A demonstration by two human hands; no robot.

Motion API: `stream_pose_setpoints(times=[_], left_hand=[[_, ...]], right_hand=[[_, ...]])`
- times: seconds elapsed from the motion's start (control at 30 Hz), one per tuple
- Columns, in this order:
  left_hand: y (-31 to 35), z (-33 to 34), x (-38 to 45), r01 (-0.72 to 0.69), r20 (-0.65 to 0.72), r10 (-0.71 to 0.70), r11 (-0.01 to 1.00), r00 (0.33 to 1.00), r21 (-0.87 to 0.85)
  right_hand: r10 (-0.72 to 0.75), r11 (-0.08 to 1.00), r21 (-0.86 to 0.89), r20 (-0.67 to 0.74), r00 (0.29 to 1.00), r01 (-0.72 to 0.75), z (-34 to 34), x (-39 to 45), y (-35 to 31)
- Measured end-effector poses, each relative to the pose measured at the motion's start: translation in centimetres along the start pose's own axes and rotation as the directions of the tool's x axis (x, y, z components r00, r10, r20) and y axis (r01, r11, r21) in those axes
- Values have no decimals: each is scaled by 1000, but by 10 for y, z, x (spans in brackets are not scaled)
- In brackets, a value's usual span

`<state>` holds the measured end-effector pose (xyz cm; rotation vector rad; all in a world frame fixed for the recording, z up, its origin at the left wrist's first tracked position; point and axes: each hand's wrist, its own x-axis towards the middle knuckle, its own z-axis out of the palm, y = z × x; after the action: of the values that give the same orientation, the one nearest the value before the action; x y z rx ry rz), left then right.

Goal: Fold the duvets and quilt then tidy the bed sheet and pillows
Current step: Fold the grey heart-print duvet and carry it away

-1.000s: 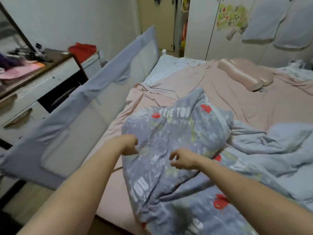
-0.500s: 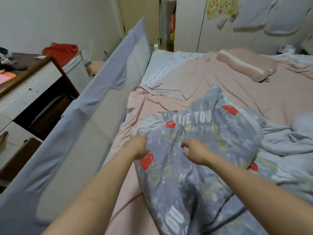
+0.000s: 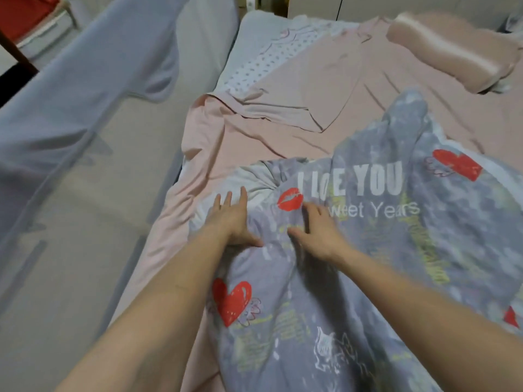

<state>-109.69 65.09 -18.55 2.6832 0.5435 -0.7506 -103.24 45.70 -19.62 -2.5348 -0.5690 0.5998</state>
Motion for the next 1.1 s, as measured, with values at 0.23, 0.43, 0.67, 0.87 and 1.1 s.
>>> stream_pose_setpoints(times=[0.23,0.43,0.67,0.87,1.1], left_hand=[[9,6,-40,-152,171,195,959,966,-239],[-49,-64,-136,-144,312,152,988,938,-49],[-100,-78,-269,-67,483,113,991,868,-113],[-179,-45,-376,-289,584,186,953,790,87],[-204,-109,-384,-449,432,334,872,838,198]], right_hand=[[400,669,641,115,909,-375,26,-6,-32],[304,773,487,280,911,-408,3,-43,-154],[242,943,149,304,921,-297,39,-152,-255],[308,937,102,206,929,-334,96,-271,-323],[417,891,121,160,895,-437,126,-330,-308]])
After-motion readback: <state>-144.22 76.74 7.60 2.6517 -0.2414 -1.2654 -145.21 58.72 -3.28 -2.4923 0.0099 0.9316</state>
